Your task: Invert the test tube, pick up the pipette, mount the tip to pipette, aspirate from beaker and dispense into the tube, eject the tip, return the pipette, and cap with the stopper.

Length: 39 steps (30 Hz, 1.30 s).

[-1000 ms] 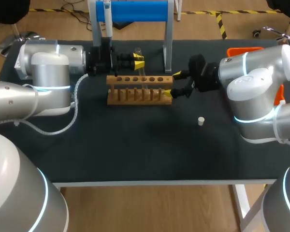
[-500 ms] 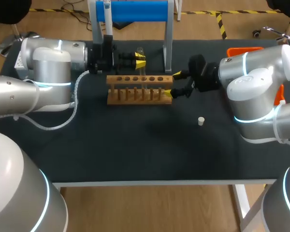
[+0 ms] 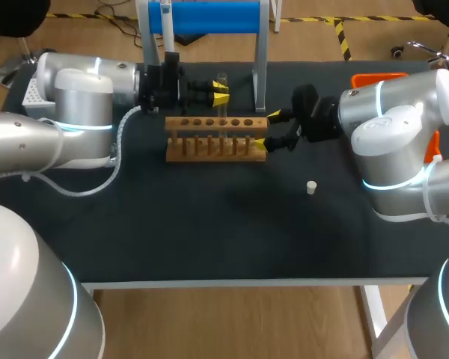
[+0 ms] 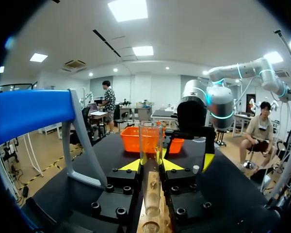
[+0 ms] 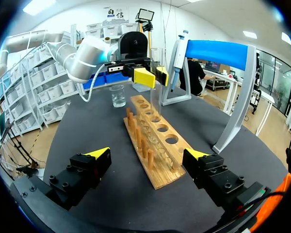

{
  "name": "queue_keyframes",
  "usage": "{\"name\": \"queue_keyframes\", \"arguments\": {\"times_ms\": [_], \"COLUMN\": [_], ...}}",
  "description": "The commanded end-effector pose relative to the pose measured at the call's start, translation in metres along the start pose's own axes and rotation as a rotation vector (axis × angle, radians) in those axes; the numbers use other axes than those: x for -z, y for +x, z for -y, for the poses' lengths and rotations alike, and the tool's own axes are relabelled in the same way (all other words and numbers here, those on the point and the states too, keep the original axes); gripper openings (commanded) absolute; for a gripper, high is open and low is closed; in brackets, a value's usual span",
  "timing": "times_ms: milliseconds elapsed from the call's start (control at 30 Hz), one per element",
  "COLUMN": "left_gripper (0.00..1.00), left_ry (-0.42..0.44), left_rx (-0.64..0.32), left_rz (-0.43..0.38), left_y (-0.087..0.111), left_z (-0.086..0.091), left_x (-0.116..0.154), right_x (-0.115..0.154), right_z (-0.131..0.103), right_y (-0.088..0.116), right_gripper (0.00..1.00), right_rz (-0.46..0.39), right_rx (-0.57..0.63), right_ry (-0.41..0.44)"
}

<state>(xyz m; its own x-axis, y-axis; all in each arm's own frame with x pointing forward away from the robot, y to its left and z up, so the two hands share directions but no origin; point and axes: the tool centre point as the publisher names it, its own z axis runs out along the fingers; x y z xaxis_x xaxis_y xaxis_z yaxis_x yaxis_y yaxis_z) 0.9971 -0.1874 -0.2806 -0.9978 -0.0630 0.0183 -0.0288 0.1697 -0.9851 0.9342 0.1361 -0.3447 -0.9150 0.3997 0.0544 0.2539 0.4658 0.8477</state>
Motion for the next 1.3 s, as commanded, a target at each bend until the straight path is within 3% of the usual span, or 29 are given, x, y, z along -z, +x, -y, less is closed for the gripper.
{"name": "queue_keyframes", "arguments": {"times_ms": [33,933,967,1000,1067,1300], "left_gripper": [0.0,0.0,0.13,0.39,1.0,1.0], "left_ry": [-0.001,0.005,0.005,0.005,0.004,0.002], "left_rx": [0.002,0.001,0.0,0.0,0.0,0.003], "left_rz": [-0.01,0.008,0.007,0.007,0.008,0.015], "left_y": [-0.0034,-0.0005,-0.0004,-0.0002,0.0,0.001], "left_z": [-0.0013,-0.0078,-0.0079,-0.0079,-0.0078,-0.0063], "left_x": [-0.001,0.0004,0.0005,0.0005,0.0006,0.0024], "right_x": [0.0,0.0,0.0,0.0,0.0,0.0], "right_z": [0.0001,0.0001,0.0001,0.0001,0.0001,0.0001], "right_y": [-0.0001,-0.0001,-0.0001,-0.0001,-0.0001,-0.0001], "right_gripper": [1.0,1.0,1.0,1.0,1.0,1.0], "right_rz": [0.0,0.0,0.0,0.0,0.0,0.0], "right_rx": [0.0,0.0,0.0,0.0,0.0,0.0], "right_ry": [0.0,0.0,0.0,0.0,0.0,0.0]}}
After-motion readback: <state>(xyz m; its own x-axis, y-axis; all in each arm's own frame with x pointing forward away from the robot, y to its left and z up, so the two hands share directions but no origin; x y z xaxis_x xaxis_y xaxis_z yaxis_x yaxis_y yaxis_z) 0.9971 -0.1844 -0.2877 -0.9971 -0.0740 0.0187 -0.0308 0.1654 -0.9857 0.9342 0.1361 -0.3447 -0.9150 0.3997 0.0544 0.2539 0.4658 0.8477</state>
